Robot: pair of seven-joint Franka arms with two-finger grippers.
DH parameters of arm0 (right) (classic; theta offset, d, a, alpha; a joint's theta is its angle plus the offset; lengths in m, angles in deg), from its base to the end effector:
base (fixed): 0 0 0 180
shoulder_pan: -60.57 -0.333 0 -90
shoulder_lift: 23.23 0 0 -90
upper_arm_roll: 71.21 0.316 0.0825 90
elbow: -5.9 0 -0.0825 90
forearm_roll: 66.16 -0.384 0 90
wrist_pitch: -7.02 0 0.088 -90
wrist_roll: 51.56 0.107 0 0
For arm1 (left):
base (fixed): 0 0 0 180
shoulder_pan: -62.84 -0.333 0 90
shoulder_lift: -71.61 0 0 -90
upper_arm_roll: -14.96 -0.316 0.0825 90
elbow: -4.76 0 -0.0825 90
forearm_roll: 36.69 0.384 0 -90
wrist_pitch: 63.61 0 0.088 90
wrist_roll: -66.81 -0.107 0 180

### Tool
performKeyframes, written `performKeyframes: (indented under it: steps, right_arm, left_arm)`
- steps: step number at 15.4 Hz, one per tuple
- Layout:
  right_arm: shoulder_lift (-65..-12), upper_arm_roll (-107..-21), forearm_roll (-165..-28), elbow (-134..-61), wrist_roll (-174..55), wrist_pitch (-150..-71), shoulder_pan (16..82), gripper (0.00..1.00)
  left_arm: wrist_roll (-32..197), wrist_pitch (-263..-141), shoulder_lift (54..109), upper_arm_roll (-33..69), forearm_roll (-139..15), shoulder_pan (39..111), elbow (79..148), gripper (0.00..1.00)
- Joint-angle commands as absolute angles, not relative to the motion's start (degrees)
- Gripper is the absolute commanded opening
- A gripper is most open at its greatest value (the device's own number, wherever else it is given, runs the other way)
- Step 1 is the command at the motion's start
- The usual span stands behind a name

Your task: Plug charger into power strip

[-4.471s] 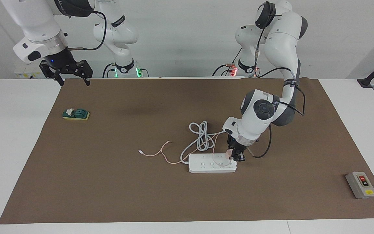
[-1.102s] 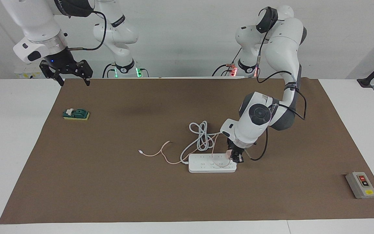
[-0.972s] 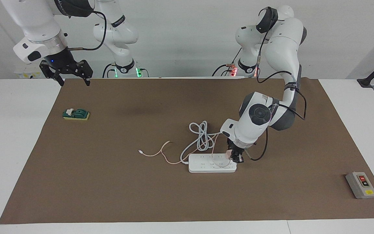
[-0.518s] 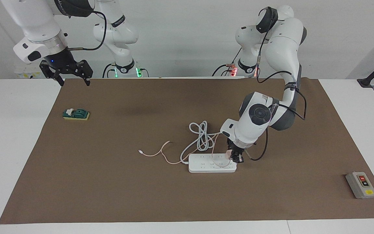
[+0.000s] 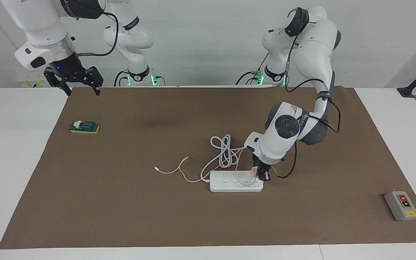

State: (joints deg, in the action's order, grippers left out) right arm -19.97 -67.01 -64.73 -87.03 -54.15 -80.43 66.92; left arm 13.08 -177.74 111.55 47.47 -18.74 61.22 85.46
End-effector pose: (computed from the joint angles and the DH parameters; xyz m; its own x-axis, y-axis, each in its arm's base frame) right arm 0.5313 -0.0215 0.6275 0.9992 0.0063 -0.0401 0.0074 -0.9996 0.0273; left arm 0.6616 -0.2771 0.3357 0.0722 -0.9960 0.0533 -0.9966 -0.0700 0.0425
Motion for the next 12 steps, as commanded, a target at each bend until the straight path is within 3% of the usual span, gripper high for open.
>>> performKeyframes:
  steps: [1, 12]
  right_arm:
    - [-18.8, -66.5, -65.5, -88.1, -53.4, -80.0, 67.4, 1.00]
    - [-18.8, -66.5, -65.6, -88.1, -53.3, -80.0, 67.4, 1.00]
  left_arm:
    - [14.3, -177.2, 113.2, 46.4, -15.2, 59.9, 83.6, 0.00]
    - [15.9, -175.9, 111.7, 46.3, -15.2, 59.6, 82.5, 0.00]
